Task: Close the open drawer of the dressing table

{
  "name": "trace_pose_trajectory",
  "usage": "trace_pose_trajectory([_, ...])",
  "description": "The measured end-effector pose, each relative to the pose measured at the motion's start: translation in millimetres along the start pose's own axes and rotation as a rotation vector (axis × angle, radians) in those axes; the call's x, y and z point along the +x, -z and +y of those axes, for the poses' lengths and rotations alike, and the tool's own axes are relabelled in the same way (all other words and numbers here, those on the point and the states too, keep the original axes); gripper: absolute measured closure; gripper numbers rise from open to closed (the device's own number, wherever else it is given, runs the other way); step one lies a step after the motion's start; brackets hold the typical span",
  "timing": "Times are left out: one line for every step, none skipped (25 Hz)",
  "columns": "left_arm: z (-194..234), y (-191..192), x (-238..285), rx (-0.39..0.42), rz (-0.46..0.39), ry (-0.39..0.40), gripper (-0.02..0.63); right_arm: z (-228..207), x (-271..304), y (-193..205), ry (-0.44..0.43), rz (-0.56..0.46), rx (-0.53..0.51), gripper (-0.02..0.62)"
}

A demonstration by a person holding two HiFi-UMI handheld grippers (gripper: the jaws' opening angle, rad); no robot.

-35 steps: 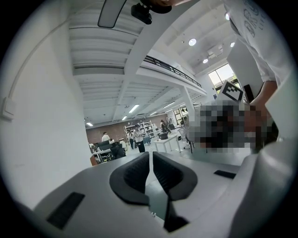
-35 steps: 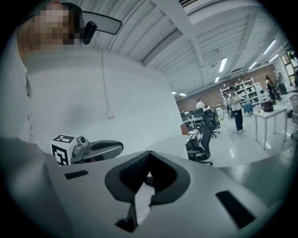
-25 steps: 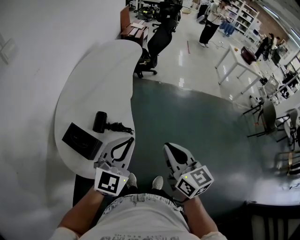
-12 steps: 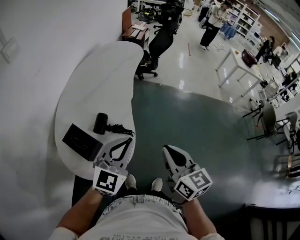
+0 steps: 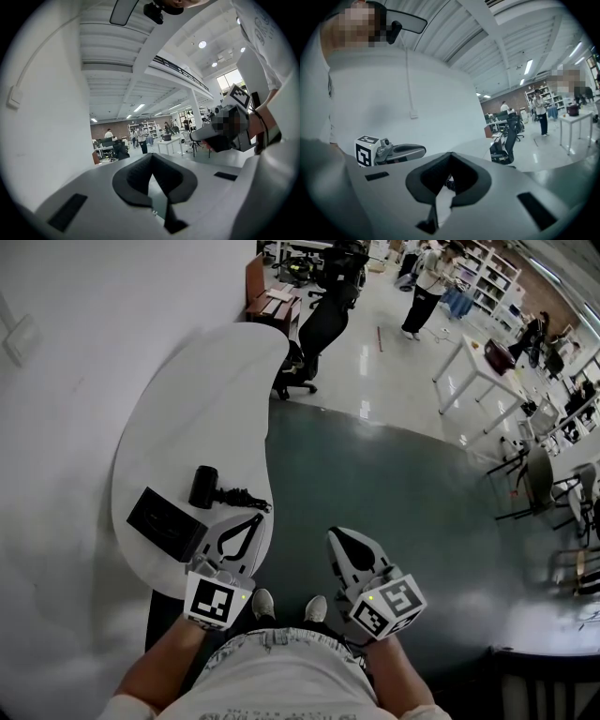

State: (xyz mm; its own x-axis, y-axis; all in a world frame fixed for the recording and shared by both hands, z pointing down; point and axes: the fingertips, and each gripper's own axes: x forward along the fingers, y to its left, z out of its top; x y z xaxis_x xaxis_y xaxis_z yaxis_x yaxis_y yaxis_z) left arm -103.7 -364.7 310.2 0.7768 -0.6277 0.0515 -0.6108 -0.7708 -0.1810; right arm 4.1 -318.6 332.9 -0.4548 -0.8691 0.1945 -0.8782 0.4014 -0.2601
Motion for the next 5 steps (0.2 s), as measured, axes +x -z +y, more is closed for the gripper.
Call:
trace_pose_trajectory([1.5, 1.4, -0.2, -0.001, 0.001, 0.0, 0.584, 0.4, 1.9, 0.5, 0.0, 0.0, 0.0, 0.588])
trace_pose_trajectory([2.7, 2.6, -0.3, -0.003, 0.002, -0.001, 0.584, 0.5, 3.6, 1.1, -0.001, 0.002, 0.0, 0.588])
trace_pose_trajectory([3.6, 3.7, -0.1, -0.004, 0.003, -0.002, 0.584, 0.5, 4.8, 1.7, -0.002, 0.003, -0.001, 0.588])
trace_pose_trajectory([4.2, 4.6, 0.2, -0.005, 0.003, -0.002, 0.584, 0.3, 5.7, 2.3, -0.002, 0.004, -0.002, 0.588])
trace_pose_trajectory([4.6, 5.5, 0.5, -0.005, 0.003, -0.002, 0.584, 0.1, 6.5, 2.8, -0.002, 0.004, -0.002, 0.588])
